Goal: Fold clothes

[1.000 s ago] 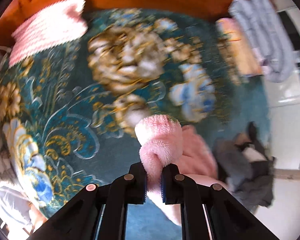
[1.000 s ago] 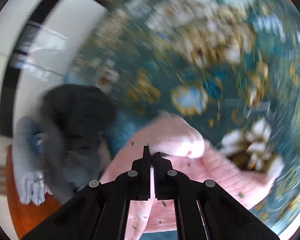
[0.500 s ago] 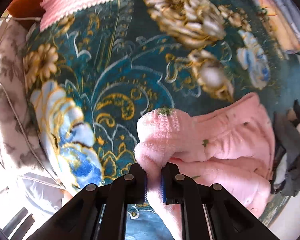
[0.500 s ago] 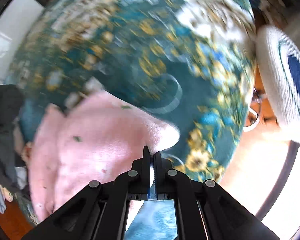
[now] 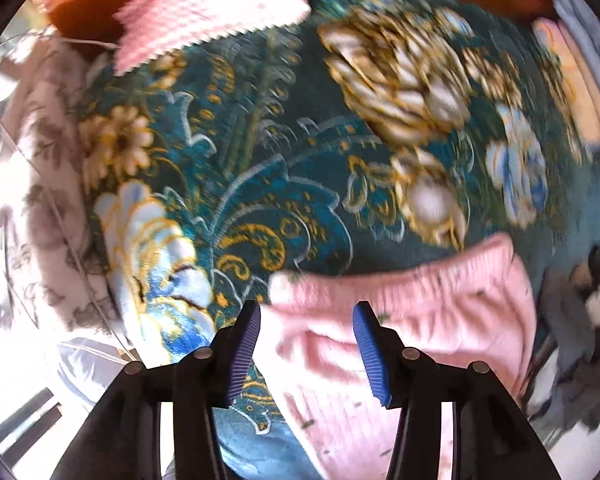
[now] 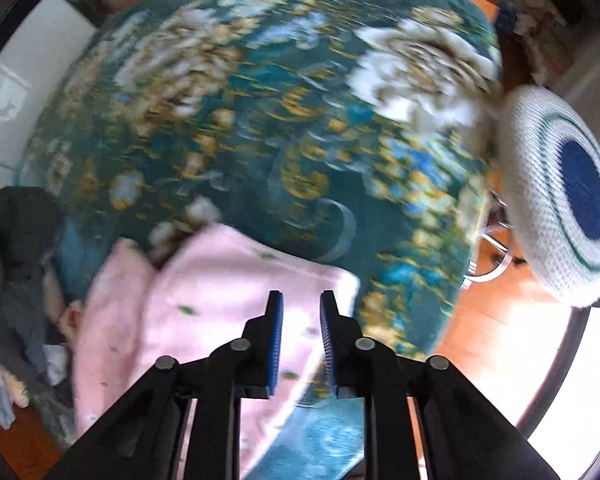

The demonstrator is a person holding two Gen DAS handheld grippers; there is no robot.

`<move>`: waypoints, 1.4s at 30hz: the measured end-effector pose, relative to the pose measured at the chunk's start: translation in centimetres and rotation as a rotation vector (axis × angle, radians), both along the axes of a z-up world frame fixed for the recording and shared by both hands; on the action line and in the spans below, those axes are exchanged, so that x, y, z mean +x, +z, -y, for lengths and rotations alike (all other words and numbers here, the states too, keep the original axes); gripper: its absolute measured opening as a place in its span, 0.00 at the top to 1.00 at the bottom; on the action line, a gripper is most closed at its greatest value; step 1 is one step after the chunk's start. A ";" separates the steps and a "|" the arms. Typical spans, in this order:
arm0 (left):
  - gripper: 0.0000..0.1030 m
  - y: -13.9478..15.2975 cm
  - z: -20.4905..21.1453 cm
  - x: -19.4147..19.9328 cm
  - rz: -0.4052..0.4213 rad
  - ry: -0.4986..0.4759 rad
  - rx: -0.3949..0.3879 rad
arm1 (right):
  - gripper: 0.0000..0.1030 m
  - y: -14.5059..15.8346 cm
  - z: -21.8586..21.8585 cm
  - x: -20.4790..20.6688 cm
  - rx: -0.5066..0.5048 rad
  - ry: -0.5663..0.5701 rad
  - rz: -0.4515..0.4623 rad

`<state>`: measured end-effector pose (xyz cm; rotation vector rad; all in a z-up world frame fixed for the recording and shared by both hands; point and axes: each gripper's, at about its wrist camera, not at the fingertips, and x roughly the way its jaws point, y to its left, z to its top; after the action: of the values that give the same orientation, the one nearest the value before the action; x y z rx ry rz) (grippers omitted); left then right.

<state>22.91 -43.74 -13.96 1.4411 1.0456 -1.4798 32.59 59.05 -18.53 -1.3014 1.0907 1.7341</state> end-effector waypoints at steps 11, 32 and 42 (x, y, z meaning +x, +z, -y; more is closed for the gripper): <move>0.49 2.3 -11.2 -6.8 -0.092 -0.148 0.049 | 0.66 -9.1 3.3 -18.9 -0.168 0.393 -0.038; 0.48 0.0 -23.7 -7.9 -0.132 -0.114 0.160 | 0.94 3.0 9.5 -32.8 0.186 0.885 -0.102; 0.48 0.7 -24.2 -8.0 -0.089 -0.164 0.143 | 0.69 -6.2 28.4 -29.7 -0.187 1.144 -0.117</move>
<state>14.87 -19.53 -13.24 1.6057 1.1297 -1.6258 2.93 30.63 -24.74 -2.2098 0.5476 2.5473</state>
